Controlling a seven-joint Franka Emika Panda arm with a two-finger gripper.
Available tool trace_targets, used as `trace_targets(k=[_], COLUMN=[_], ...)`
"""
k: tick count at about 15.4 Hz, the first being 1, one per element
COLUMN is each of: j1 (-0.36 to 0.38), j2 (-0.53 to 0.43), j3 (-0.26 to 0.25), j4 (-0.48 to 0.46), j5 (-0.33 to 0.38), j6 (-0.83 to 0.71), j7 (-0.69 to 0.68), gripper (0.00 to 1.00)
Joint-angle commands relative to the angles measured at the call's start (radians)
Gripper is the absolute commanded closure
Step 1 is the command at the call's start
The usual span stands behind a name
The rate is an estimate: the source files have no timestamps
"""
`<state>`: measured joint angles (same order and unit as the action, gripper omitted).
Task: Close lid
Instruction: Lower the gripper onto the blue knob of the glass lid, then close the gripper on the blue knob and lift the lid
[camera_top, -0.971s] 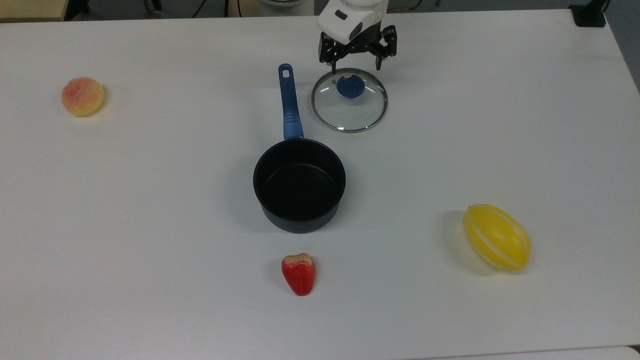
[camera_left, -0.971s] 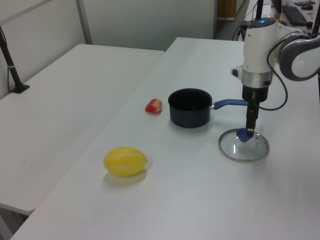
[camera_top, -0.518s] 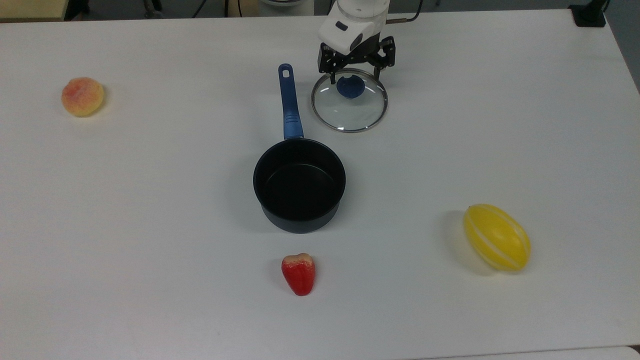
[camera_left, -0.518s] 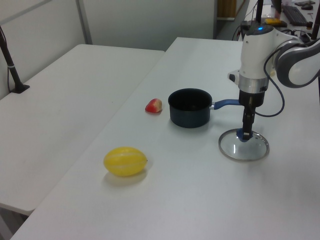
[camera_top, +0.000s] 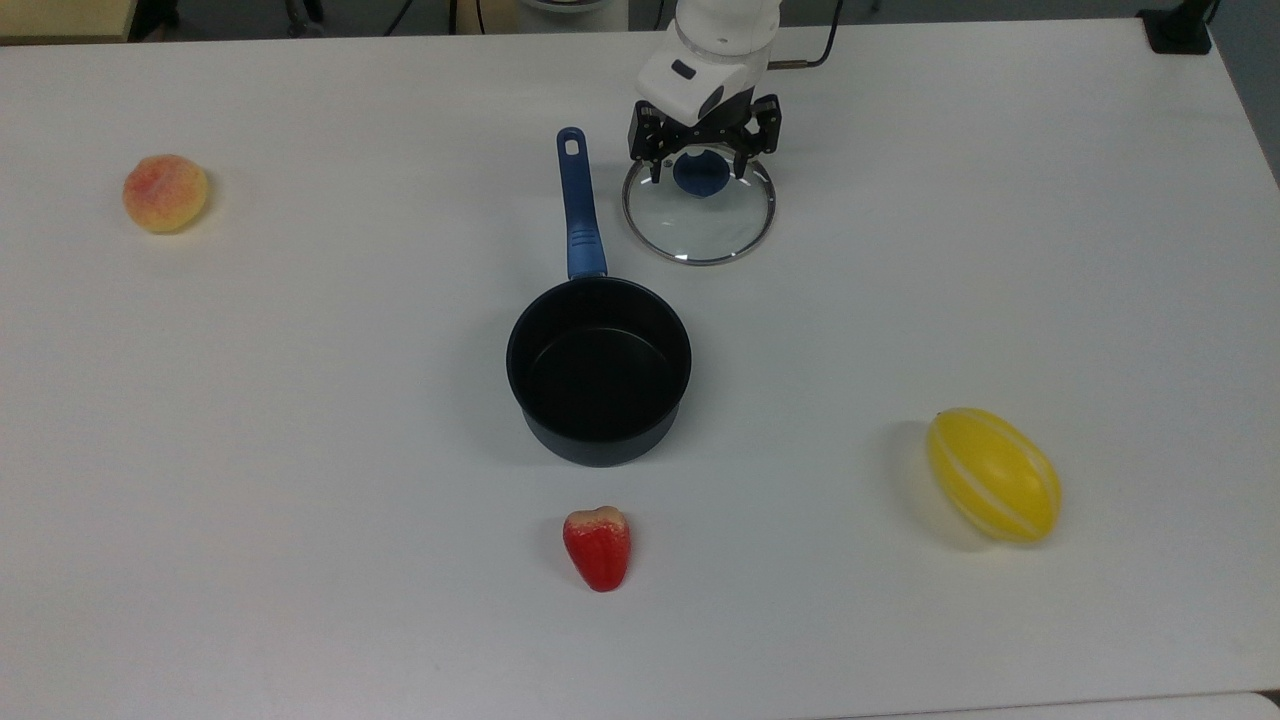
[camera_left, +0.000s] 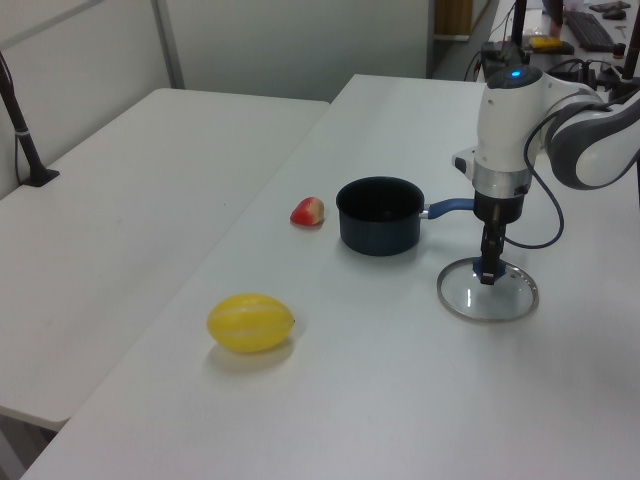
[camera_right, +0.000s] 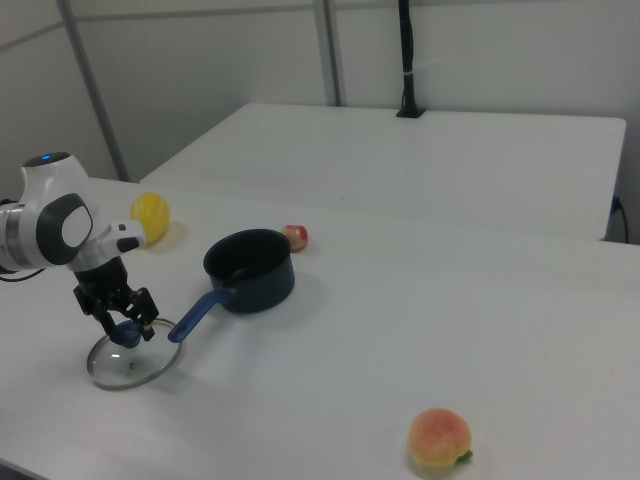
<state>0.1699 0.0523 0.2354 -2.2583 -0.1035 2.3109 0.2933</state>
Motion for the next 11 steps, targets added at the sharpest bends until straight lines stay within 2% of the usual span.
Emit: trace_targets(k=[1,5,6,11], j1=[-0.009,-0.006,-0.003,-0.003], j2=[0.009,0.006,0.001,-0.020], j3=[0.010,0.012,0.012,0.053], j4=[-0.007,-0.007,-0.006,0.012], j5=[-0.038,-0.039,-0.038,-0.036], j6=[0.030,0.019,0.015,-0.060], j7=[0.026,0.010,0.010,0.010], gripper=[0.39,0.81,0.86,0.91])
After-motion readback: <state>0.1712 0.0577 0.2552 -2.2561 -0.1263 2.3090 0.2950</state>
